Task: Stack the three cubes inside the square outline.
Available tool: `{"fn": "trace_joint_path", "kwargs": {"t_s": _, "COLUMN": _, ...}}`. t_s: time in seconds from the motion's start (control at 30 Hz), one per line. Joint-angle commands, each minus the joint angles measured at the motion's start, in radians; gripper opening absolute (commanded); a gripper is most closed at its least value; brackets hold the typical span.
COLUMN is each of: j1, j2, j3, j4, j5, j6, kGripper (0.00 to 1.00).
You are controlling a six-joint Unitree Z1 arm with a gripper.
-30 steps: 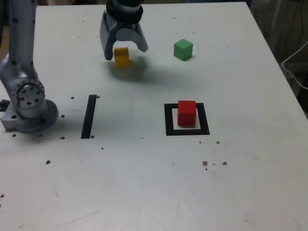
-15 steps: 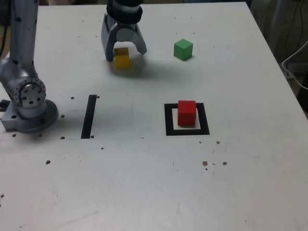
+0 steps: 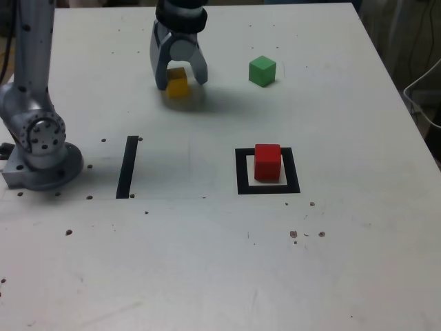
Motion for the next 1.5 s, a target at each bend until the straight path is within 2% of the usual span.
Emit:
{"fn": "trace_joint_path", "kwargs": {"t_s": 0.0, "j1": 0.001, "j2": 0.003, "j3": -0.005, "j4": -0.005, "j5": -0.013, "j6": 0.010, "kGripper": 0.39}}
{"fn": "trace_joint_path", "kwargs": {"t_s": 0.13, "j1": 0.000, "j2": 0.008, "j3": -0.009, "j4": -0.008, "j5": -0.027, "j6": 0.024, "kGripper": 0.32}}
{"fn": "trace_joint_path", "kwargs": {"t_s": 0.4, "j1": -0.001, "j2": 0.019, "j3": -0.012, "j4": -0.006, "j5": -0.029, "j6": 0.042, "kGripper": 0.20}}
{"fn": "trace_joint_path", "kwargs": {"t_s": 0.67, "j1": -0.031, "j2": -0.012, "j3": -0.030, "j4": 0.018, "j5": -0.017, "j6": 0.048, "kGripper": 0.15}}
{"fn": "trace_joint_path", "kwargs": {"t_s": 0.83, "j1": -0.088, "j2": -0.054, "j3": -0.086, "j4": 0.106, "j5": -0.022, "j6": 0.037, "kGripper": 0.15}}
{"fn": "trace_joint_path", "kwargs": {"t_s": 0.97, "j1": -0.183, "j2": -0.089, "j3": -0.175, "j4": 0.236, "j5": -0.028, "j6": 0.000, "kGripper": 0.15}}
{"fn": "trace_joint_path", "kwargs": {"t_s": 1.17, "j1": -0.316, "j2": -0.119, "j3": -0.289, "j4": 0.380, "j5": -0.076, "j6": -0.066, "kGripper": 0.15}}
{"fn": "trace_joint_path", "kwargs": {"t_s": 1.3, "j1": -0.394, "j2": -0.120, "j3": -0.335, "j4": 0.419, "j5": -0.093, "j6": -0.128, "kGripper": 0.15}}
{"fn": "trace_joint_path", "kwargs": {"t_s": 1.47, "j1": -0.480, "j2": -0.112, "j3": -0.349, "j4": 0.411, "j5": -0.103, "j6": -0.214, "kGripper": 0.15}}
